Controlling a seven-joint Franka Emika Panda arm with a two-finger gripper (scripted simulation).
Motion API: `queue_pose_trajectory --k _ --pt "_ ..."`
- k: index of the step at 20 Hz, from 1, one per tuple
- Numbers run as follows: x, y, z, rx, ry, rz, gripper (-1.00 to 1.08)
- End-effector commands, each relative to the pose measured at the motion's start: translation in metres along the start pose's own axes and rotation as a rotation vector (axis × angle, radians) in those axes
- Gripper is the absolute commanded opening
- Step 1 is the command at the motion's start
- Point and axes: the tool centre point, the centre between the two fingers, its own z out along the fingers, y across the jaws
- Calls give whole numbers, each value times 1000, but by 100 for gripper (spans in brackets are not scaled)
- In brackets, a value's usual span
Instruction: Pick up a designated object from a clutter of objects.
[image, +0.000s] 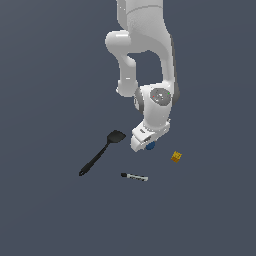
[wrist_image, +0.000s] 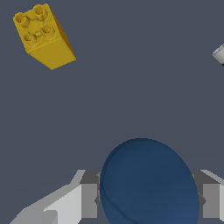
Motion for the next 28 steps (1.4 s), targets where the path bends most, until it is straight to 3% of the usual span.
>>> queue_pose_trajectory --k 1,28 --pt "-6 4 -15 -1 1 0 -100" --pt "-101 64 -261 3 4 -1 -100"
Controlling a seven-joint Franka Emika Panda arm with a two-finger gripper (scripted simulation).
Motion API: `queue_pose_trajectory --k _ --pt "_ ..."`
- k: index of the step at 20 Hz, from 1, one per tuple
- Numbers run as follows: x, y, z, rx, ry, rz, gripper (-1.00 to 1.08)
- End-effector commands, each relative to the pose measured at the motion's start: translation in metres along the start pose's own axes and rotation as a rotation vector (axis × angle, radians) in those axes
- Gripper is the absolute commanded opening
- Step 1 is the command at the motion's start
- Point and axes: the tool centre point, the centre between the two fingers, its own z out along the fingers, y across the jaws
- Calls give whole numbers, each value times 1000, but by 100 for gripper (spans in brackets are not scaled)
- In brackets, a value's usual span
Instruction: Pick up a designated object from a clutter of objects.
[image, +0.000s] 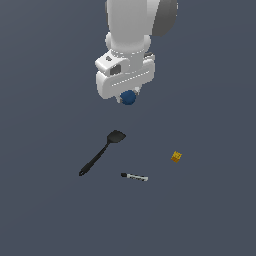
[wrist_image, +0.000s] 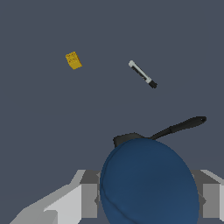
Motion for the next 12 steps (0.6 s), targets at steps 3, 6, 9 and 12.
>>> queue_pose_trajectory --k 3,6,9,12 --pt "-14 10 -39 0 -1 0 -100" --pt "-21 16 -59 -1 -1 1 -100" --pt "-27 20 -75 -2 -2 1 -100" --pt "-30 24 -87 -2 -2 1 -100"
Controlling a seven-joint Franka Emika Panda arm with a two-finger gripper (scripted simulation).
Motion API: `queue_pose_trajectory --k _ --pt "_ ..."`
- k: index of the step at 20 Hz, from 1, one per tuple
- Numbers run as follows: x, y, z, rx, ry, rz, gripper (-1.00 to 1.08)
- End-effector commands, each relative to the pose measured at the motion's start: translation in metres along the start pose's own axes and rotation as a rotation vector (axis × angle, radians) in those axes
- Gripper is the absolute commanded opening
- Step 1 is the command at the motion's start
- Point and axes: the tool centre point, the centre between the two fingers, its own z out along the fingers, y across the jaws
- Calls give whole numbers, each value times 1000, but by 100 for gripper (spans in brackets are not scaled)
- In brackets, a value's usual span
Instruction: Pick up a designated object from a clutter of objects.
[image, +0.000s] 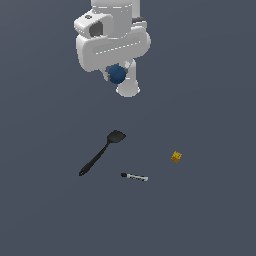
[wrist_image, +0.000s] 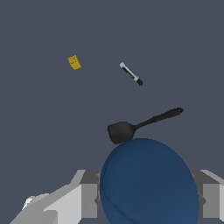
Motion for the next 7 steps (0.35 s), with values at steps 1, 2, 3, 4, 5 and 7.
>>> queue_pose_trajectory --k 1,2,3,4,5,7 --pt "-3 3 -9 0 -1 0 -100" --pt "-4 3 -11 0 -1 0 -100" --pt "-4 4 -13 0 -1 0 -100" --pt "-4 5 -15 -1 -1 0 -100" --pt "-4 5 -15 -1 -1 0 -100" --pt "-4 5 -16 -1 -1 0 -100"
